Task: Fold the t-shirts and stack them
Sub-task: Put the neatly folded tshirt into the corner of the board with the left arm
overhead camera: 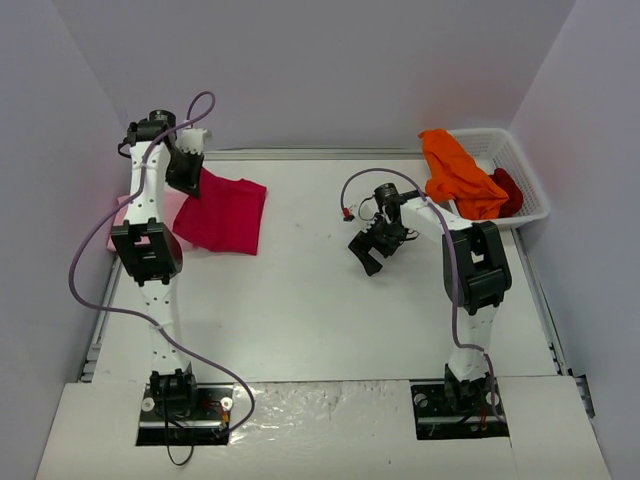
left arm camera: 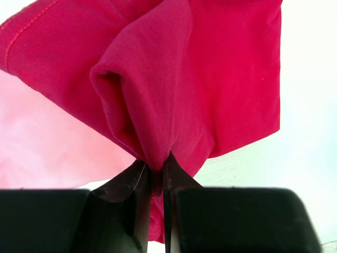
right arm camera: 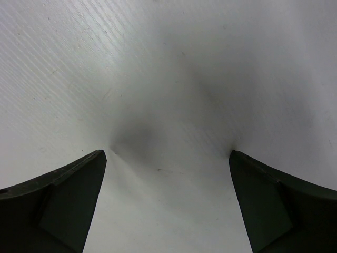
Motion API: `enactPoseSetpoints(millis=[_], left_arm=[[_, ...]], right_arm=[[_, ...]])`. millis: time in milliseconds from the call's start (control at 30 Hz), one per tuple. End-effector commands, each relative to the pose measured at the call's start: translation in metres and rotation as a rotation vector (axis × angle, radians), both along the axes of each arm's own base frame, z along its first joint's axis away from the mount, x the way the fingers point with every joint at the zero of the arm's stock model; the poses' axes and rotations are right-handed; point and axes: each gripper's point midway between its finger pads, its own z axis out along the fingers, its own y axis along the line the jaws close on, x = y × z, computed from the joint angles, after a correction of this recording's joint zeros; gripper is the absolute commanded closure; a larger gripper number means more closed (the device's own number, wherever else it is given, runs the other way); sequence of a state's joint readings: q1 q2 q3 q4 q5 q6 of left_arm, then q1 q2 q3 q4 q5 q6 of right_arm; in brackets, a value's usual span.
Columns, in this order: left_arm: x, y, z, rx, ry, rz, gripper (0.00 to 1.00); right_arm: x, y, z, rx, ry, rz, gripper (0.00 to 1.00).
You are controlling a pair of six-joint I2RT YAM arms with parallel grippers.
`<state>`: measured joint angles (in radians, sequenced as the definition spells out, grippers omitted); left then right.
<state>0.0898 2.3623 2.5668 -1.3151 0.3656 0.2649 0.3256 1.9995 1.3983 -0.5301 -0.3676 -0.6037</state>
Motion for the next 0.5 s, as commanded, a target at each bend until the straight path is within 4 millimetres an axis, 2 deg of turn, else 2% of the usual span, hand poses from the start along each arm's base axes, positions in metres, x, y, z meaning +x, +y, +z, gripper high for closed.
enactPoseSetpoints(millis=[0,200,467], left_arm=[[-0.046,0.010,0.048,0.046,0.030,-0.014,0.98],[-0.051,0.018,0.065,0.069,-0.007,-0.006,0.98],[-0.058,0.019,0.090,0.080,-0.065,-0.009,0.98]], right_arm=[[-0.013,-0.009,-0.011,-0.027,0.057,0.000,0.00],[-0.014,-0.011,-0.015,-0.041,0.066,0.002,0.00],[-0.016,-0.014,-0.021,-0.058,0.078,0.000,0.00]])
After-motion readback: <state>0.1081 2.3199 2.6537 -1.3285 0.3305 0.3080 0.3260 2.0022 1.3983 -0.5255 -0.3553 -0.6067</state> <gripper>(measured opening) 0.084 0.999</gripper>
